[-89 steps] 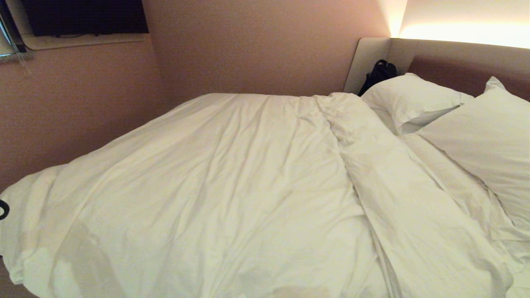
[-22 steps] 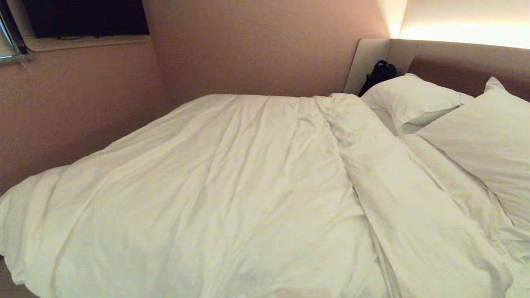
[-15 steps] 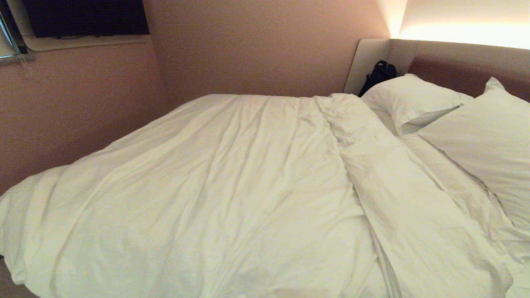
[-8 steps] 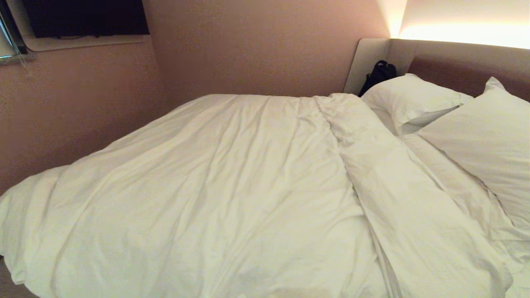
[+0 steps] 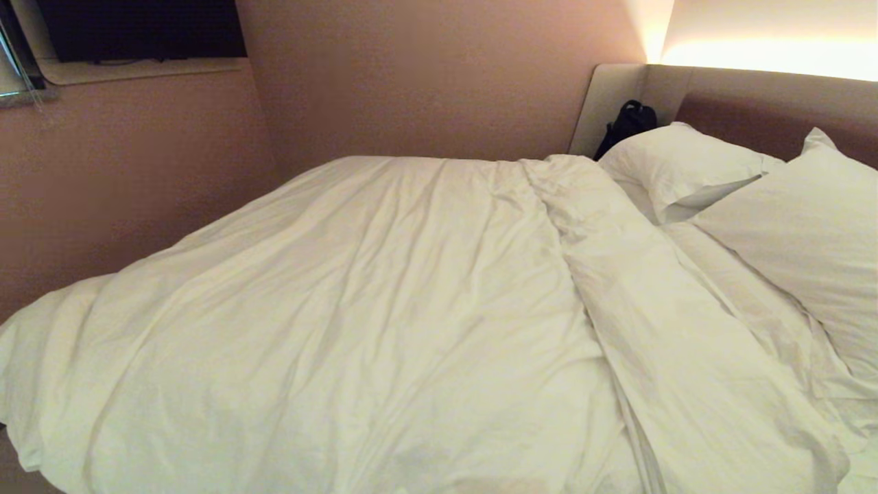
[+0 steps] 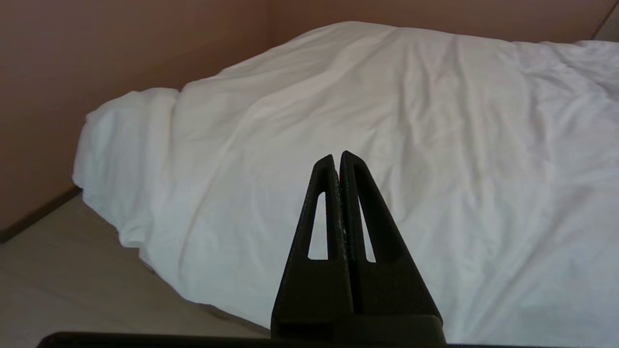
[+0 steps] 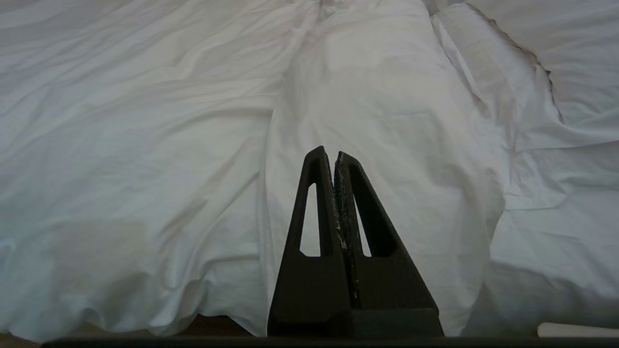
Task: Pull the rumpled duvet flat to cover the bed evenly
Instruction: Flatten the corners of the folded blanket
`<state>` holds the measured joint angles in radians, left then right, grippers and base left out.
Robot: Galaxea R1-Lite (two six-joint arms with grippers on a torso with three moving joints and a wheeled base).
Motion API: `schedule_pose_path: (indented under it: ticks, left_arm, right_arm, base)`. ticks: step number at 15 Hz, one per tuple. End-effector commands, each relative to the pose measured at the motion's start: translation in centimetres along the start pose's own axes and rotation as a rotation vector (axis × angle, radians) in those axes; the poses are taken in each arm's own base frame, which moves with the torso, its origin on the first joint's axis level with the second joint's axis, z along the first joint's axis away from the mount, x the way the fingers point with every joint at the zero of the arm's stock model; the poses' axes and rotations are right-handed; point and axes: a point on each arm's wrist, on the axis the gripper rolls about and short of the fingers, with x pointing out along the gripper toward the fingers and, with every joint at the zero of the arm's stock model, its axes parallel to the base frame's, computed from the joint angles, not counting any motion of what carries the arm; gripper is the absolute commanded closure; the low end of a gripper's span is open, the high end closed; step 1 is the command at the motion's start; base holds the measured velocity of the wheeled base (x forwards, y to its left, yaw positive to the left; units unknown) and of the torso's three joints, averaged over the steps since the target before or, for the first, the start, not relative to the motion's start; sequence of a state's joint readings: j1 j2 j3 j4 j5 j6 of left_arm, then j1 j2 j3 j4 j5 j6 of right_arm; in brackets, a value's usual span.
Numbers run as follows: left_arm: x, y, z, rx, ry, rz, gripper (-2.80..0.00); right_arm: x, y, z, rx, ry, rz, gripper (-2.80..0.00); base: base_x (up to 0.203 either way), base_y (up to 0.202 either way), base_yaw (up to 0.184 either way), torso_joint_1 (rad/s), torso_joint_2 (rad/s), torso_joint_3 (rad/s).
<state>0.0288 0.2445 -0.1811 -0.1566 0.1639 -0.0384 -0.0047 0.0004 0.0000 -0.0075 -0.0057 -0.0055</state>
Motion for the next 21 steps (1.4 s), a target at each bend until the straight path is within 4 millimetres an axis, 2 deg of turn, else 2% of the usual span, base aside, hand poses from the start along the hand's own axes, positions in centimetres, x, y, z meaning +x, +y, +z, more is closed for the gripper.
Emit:
schedule_pose_path:
  ticks: [1,4,7,11,21]
  left_arm:
    - [-1.5,0.3,-0.9,0.012,-0.061,-0.020,0.00]
    - [-2.9,0.6,-2.5,0.057,-0.073,-0.066,0.00]
    - [-2.8,0.5,-3.1,0.051,-0.054,-0.078,0.00]
    - [-2.0,0.5,-6.0,0.062,0.049,-0.074,0.00]
    - [-1.9,0.3,-6.7,0.050,0.077,-0.161,0.00]
  right_arm:
    - [0.0,0.0,0.0,-0.001,-0.001,0.000,0.00]
    - [0.0,0.0,0.0,-0.001,-0.001,0.000,0.00]
    - [0.0,0.0,0.0,-0.001,-0.001,0.000,0.00]
    - [0.0,0.0,0.0,-0.001,-0.001,0.000,0.00]
    - [0.0,0.0,0.0,-0.001,-0.001,0.000,0.00]
  base:
    - [0.000,0.000,0.000,0.000,0.00,0.000]
    - [0.000,0.000,0.000,0.000,0.00,0.000]
    - [0.000,0.000,0.000,0.000,0.00,0.000]
    - [0.000,0.000,0.000,0.000,0.00,0.000]
    - [0.000,0.000,0.000,0.000,0.00,0.000]
